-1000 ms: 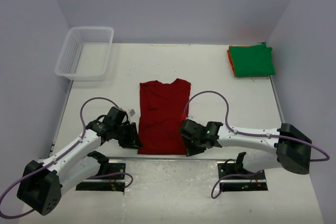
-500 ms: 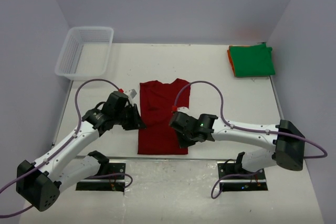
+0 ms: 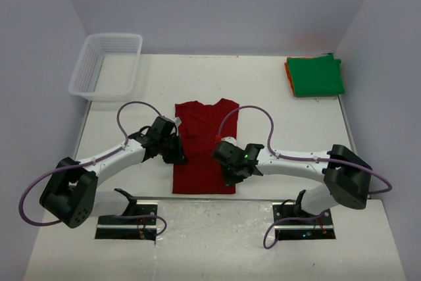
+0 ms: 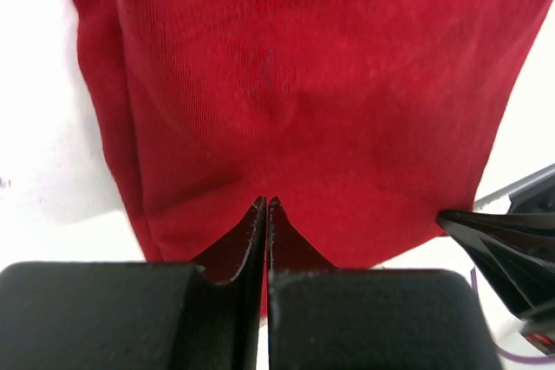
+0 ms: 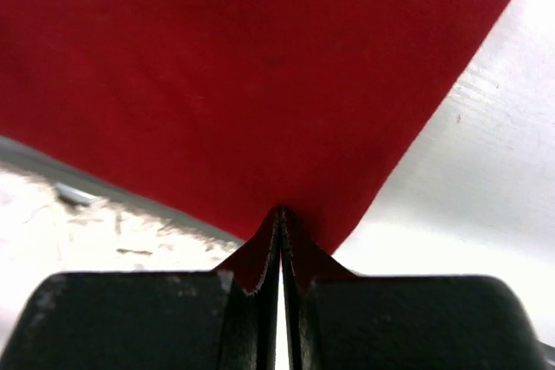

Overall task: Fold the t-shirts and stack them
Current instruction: Grab one side of the 2/3 rectangular tshirt with both arms

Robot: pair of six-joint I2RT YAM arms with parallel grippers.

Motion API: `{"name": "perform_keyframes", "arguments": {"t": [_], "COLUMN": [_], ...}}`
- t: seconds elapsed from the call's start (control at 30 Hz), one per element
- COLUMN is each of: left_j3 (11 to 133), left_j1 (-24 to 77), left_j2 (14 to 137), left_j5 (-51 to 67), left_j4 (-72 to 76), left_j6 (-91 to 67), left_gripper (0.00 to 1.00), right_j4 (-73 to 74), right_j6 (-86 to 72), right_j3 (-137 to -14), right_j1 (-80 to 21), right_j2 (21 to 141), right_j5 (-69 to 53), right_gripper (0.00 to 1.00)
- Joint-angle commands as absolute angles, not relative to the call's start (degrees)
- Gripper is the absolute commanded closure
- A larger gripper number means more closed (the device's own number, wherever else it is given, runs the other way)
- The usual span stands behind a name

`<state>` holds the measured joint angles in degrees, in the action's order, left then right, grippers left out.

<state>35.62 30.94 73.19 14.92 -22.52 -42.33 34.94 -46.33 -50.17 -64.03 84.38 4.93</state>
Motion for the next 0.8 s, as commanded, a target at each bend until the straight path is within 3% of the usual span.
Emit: {"name": "perform_keyframes", "arguments": {"t": [0.0, 0.3, 0.77], "left_j3": [35.6, 36.8, 45.4], "left_j1": [31.2, 31.1, 26.1], "left_j2": [74.4, 80.4, 95.4], "left_j5": [13.8, 12.7, 14.9], "left_j4": [-17.0, -14.3, -10.1], "left_j6": [-40.6, -40.1, -37.4], "left_gripper": [1.0, 1.0, 1.0], "right_j4": [31.6, 26.9, 26.3], "right_j6": [-48.2, -50.1, -41.3], "right_j3": [-46.9, -44.1, -49.1], "right_j1": [-63.6, -62.5, -47.9], "right_j2": [85.6, 93.6, 97.6], "right_j5": [4.6, 3.7, 1.7], "right_gripper": [1.0, 1.0, 1.0]}}
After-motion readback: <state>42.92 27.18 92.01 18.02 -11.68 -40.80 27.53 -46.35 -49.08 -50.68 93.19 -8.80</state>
